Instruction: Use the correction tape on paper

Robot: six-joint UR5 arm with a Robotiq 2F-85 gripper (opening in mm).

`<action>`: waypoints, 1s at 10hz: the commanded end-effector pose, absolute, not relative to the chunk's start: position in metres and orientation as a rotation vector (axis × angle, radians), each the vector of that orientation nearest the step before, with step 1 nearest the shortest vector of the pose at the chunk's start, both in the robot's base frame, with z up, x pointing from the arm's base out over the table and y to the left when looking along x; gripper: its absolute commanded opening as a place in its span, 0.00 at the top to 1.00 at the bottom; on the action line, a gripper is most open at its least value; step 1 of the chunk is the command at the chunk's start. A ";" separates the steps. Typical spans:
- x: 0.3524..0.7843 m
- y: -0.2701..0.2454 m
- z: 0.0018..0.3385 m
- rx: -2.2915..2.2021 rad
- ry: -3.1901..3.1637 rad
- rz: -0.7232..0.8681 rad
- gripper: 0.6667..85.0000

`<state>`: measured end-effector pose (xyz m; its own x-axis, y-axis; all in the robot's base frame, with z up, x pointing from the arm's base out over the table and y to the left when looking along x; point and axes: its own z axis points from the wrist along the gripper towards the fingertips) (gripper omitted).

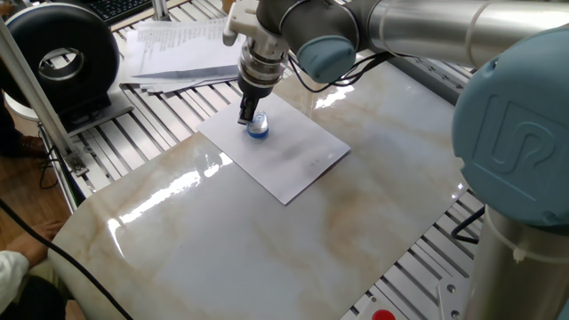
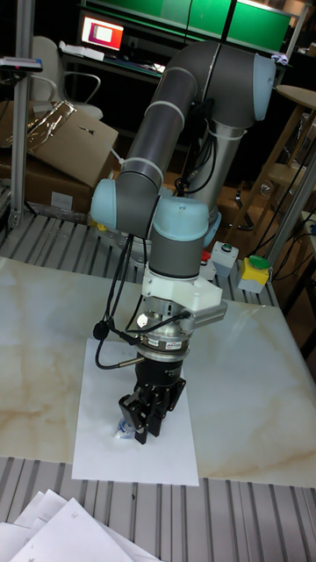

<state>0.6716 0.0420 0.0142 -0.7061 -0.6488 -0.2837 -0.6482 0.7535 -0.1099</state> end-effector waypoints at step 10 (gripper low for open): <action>0.629 -0.004 0.020 -1.031 2.743 -0.057 0.66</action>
